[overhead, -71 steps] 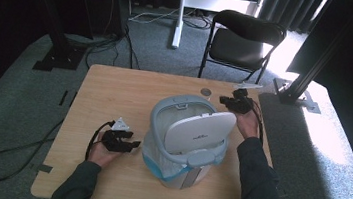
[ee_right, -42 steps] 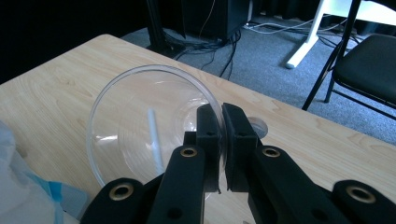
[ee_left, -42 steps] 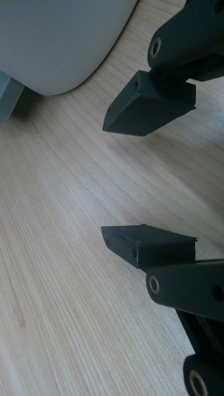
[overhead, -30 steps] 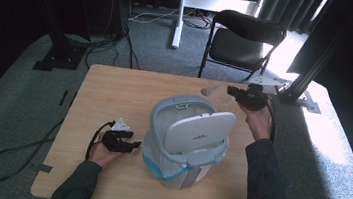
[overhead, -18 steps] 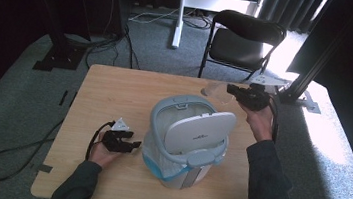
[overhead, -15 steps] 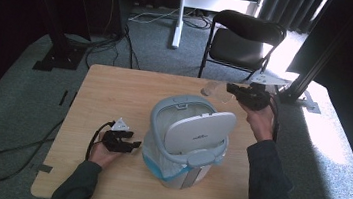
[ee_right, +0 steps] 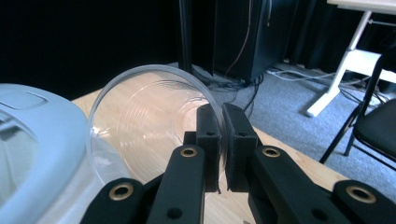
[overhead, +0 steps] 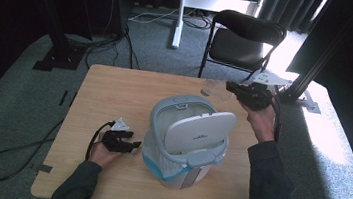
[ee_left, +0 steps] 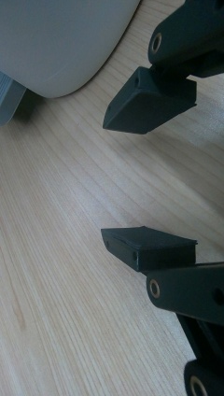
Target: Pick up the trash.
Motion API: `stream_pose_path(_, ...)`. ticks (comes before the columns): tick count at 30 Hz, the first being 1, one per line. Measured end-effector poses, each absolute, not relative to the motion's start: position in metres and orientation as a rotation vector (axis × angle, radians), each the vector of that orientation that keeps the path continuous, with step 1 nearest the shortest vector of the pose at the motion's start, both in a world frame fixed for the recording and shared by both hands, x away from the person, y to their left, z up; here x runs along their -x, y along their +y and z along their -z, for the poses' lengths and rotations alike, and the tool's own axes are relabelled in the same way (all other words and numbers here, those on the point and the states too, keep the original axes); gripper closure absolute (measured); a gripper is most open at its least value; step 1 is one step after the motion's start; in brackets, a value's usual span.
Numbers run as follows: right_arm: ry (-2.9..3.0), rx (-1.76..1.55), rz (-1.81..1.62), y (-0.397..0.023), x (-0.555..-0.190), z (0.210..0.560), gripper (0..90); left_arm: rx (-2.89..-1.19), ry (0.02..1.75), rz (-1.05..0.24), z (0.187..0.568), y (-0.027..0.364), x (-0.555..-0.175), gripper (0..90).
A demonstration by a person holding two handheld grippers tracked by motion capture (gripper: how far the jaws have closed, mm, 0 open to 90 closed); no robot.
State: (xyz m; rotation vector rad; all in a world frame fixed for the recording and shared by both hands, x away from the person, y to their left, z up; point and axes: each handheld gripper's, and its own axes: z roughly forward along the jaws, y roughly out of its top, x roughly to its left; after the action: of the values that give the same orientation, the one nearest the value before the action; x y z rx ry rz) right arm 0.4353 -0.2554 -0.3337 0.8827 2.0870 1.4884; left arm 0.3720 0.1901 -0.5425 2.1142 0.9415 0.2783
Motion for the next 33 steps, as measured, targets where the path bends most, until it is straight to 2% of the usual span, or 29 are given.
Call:
stream_pose_path(19,2.049,-0.751,-1.596,-0.251,-0.411,0.304,86.0,-2.114,0.942,-0.282,0.543,0.190,-0.372,41.6)
stream_pose_path(33,2.055,-0.690,-1.647,-0.245,-0.402,0.295,86.0,-2.114,0.942,-0.281,0.543,0.190,-0.372,41.6)
